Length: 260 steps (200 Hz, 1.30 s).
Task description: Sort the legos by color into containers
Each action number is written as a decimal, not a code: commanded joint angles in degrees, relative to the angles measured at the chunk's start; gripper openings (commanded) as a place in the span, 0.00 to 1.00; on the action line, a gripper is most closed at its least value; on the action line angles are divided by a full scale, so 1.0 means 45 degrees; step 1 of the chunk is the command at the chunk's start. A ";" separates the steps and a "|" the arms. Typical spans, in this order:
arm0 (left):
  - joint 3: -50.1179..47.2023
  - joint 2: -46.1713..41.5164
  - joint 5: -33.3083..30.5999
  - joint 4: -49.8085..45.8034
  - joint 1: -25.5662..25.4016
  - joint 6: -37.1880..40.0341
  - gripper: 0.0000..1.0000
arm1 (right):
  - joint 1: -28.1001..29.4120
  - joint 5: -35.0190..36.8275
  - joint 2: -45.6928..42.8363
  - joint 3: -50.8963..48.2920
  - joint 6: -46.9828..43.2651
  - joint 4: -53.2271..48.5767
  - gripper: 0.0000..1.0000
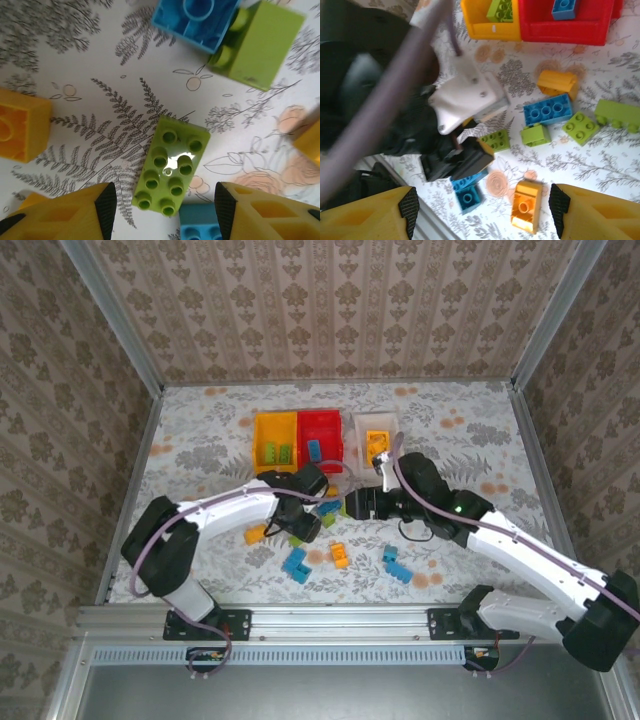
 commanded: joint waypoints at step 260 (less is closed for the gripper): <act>0.3924 -0.0157 -0.0480 -0.1416 0.3106 0.0886 0.31 | 0.0456 -0.0033 -0.0033 0.0236 0.0558 0.2034 0.65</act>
